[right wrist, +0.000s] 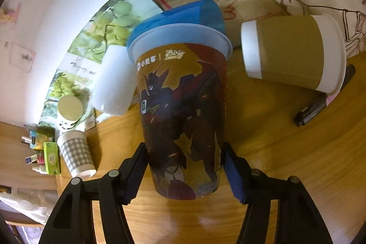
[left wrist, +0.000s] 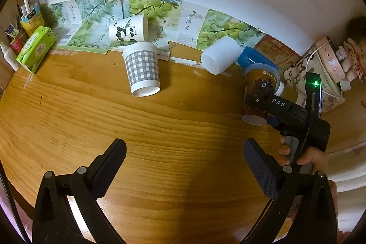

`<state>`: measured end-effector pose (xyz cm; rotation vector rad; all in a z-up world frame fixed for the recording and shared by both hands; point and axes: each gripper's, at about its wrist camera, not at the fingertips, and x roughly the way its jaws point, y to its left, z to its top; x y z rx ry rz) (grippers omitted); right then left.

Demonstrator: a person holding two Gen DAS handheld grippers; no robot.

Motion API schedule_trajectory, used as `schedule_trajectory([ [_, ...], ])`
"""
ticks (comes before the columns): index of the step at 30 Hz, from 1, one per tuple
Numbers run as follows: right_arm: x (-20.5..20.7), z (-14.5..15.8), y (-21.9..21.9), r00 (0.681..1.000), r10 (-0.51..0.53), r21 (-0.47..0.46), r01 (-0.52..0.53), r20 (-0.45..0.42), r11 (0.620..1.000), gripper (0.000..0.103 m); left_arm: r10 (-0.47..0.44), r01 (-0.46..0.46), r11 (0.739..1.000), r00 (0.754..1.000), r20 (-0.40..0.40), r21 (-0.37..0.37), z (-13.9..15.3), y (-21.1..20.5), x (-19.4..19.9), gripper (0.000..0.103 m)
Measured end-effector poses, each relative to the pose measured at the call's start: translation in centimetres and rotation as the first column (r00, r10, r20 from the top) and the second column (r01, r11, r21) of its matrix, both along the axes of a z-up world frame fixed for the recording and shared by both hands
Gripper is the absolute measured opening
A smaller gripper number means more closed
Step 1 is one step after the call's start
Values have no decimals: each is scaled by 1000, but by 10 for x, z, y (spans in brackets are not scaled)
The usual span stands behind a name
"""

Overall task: Flip cup upright
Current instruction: 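Close the right gripper around the body of the robot-print cup, then lift the robot-print cup off the table with the right gripper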

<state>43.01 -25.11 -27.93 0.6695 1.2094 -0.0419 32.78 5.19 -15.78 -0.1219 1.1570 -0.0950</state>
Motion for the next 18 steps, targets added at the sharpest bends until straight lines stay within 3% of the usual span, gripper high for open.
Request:
schedule_trajectory([
  [18, -64, 29, 52, 992, 126, 80, -128, 30, 989, 63, 14, -15, 1000, 999, 46, 14, 15, 34, -38, 102],
])
